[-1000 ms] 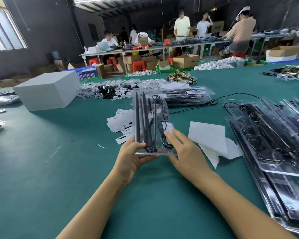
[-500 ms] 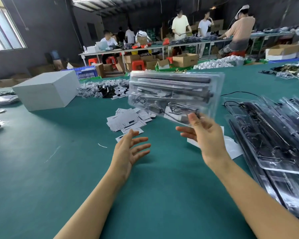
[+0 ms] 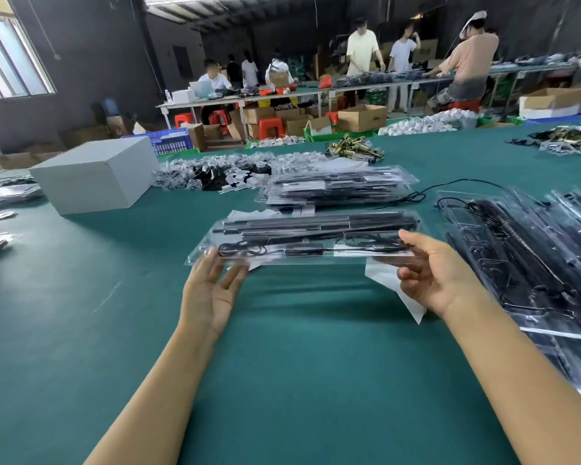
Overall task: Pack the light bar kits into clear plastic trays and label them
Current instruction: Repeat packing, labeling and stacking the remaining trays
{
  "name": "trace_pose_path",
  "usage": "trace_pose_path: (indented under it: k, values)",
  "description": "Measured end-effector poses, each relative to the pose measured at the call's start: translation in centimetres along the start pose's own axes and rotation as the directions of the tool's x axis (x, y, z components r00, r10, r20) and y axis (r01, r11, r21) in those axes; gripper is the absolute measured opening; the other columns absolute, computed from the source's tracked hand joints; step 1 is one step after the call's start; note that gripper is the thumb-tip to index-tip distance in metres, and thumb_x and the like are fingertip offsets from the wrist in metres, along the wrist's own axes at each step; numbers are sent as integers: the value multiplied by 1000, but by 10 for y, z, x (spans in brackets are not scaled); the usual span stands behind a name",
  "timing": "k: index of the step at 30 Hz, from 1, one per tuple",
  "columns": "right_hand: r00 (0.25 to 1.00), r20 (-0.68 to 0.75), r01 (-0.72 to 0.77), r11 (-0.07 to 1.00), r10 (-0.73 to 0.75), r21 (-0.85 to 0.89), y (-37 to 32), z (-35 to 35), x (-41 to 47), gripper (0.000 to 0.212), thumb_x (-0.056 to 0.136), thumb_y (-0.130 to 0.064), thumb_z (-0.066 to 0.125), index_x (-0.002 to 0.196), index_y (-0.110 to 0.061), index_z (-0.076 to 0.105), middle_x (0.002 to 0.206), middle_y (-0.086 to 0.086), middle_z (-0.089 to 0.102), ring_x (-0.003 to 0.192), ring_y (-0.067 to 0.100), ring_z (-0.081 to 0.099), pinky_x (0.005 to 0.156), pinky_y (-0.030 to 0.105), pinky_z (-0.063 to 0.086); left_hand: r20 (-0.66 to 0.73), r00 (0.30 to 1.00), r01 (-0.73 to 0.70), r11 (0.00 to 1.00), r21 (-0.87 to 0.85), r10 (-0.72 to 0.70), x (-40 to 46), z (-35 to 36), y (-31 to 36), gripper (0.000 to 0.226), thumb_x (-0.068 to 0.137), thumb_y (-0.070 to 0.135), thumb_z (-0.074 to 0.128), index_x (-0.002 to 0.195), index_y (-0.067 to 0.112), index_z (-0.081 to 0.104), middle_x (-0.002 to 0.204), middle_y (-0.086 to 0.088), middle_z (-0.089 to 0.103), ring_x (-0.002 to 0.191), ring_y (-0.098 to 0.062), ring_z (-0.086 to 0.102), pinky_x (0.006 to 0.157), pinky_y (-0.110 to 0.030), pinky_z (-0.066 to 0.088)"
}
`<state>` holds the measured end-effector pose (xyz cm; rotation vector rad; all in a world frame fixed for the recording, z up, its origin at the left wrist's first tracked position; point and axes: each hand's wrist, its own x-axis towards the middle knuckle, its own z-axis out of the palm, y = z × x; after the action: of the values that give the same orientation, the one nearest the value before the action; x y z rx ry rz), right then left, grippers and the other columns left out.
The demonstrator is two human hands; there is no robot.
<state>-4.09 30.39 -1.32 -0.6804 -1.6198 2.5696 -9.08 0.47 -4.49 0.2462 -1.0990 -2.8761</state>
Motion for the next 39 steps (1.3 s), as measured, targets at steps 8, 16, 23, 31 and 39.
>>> trace_pose_path:
  k: [8, 16, 23, 31, 39]
  values:
    - [994, -105, -55, 993, 45, -101, 1, -5, 3, 29, 77, -22, 78, 96, -9, 60, 75, 10, 67, 42, 13, 61, 32, 17, 42, -94, 995, 50, 982, 180, -34, 1, -4, 7, 12, 87, -4, 44, 85, 4, 53, 97, -18, 61, 74, -25, 66, 64, -26, 60]
    - [935, -196, 69, 692, -297, -719, 11, -8, 12, 32, 83, -35, 72, 73, -11, 53, 65, 5, 55, 66, 26, 64, 50, 27, 38, -255, 964, 37, 916, 400, 72, 1, -6, 6, 14, 79, -10, 43, 83, 3, 48, 84, -19, 57, 66, -27, 63, 55, -28, 57]
    - [879, -37, -23, 35, -476, -999, 20, -4, 8, 47, 93, -48, 48, 113, -5, 51, 112, 18, 53, 89, 34, 54, 69, 36, 38, -253, 897, 189, 204, 961, 362, -8, -2, -2, 46, 81, 25, 57, 124, 13, 43, 123, -19, 33, 102, -36, 46, 89, -39, 41]
    - [987, 108, 84, -189, -121, -978, 14, -2, -4, 86, 80, -60, 63, 143, -16, 25, 128, 6, 57, 111, 27, 55, 79, 34, 48, 323, 938, -327, -618, 715, -123, -11, -11, -27, 70, 77, 85, 23, 142, 62, 11, 161, 13, -3, 147, -29, -12, 114, -56, -9]
    - [980, 172, 133, -314, -98, -940, 10, 7, -20, 88, 90, -30, 58, 152, -20, -4, 106, 10, 62, 71, 20, 52, 53, 27, 39, 402, 915, -261, -743, 616, 13, -3, -11, -31, 55, 91, 71, 18, 143, 55, 21, 157, 18, 21, 140, -24, 29, 104, -43, 26]
